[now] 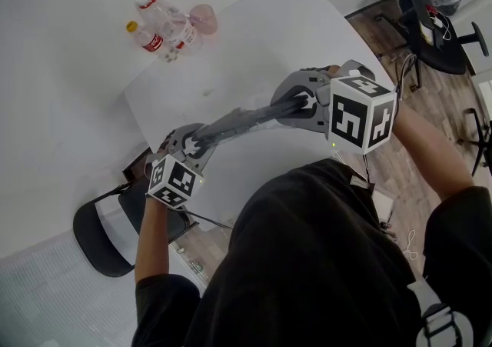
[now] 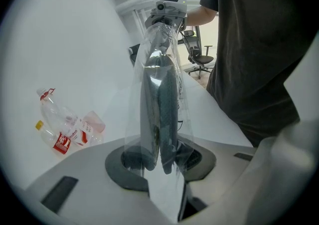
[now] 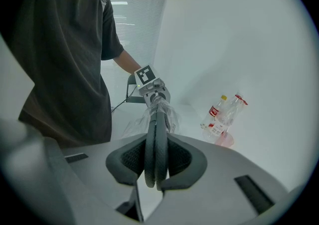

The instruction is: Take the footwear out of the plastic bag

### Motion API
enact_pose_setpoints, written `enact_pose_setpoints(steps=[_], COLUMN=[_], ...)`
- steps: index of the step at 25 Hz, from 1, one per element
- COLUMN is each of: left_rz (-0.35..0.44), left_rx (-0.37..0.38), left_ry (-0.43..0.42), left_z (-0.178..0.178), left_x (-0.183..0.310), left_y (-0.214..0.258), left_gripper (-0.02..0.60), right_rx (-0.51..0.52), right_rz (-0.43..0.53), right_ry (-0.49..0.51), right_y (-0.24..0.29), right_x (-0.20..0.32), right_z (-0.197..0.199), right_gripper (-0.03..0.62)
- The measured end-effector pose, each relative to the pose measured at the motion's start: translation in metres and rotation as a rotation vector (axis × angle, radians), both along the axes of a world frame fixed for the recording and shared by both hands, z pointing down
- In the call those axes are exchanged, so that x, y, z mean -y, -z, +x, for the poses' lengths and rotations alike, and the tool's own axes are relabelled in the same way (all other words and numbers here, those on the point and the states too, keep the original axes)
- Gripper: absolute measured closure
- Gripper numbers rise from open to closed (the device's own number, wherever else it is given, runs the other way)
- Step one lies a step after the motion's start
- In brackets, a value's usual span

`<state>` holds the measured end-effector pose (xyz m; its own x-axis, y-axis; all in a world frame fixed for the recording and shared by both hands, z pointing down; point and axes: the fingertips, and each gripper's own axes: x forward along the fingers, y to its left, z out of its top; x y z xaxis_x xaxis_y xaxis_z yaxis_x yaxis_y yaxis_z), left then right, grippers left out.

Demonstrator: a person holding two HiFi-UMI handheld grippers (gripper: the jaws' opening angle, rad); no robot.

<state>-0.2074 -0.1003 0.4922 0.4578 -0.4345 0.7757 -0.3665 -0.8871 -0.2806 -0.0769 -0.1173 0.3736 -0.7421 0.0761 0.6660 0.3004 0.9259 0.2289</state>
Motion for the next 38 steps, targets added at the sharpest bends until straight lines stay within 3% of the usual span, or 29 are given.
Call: enact_pose_setpoints(steps=[38], left_rz=[0.024], left_rx=[0.015], left_ry=[0.049], left_z=[-0.020], left_x=[0.002], left_y=[-0.001], left_gripper=[0.459], right_rx=[0.008], right_rz=[0.033], right_ry=[0.024], right_y=[0.018], right_x=[0.005], right_z=[0.007], right_gripper=[0.519])
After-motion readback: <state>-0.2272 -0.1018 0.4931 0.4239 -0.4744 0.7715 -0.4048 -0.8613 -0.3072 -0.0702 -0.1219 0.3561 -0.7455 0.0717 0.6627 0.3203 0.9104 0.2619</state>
